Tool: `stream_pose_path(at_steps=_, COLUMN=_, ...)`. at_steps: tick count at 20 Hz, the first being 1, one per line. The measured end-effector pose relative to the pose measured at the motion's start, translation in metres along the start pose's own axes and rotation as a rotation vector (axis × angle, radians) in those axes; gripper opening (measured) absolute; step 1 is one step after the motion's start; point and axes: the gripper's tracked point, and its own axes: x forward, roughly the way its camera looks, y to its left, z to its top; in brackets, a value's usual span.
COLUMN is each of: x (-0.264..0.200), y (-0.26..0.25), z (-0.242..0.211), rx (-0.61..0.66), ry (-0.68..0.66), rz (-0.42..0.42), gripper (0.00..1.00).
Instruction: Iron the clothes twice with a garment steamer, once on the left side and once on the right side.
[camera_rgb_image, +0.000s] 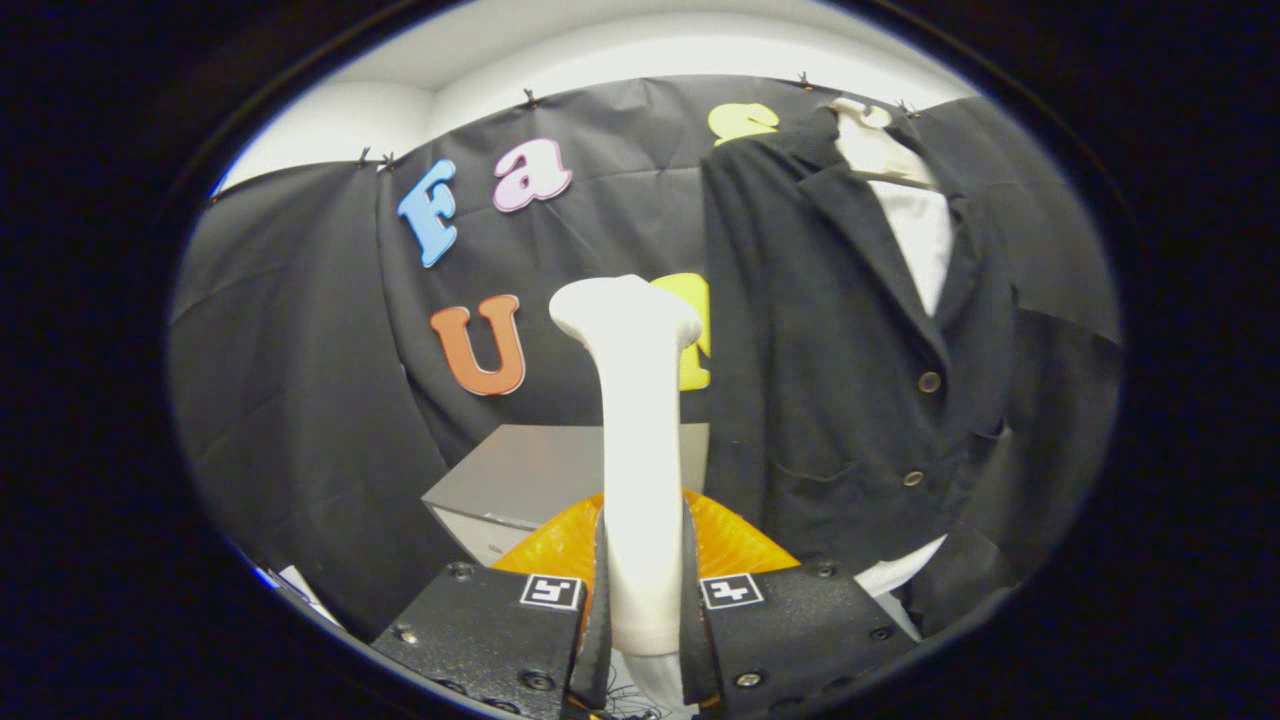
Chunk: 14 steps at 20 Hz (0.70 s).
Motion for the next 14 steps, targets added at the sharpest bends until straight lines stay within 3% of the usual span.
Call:
stream_pose_path(at_steps=8, x=-0.051, y=-0.097, z=0.041, rx=-0.008, ry=-0.146, rz=-0.091, gripper=0.3)
stream_pose_path(at_steps=14, x=-0.049, y=-0.132, z=0.08, rx=-0.04, ry=-0.289, rz=-0.122, gripper=0.3)
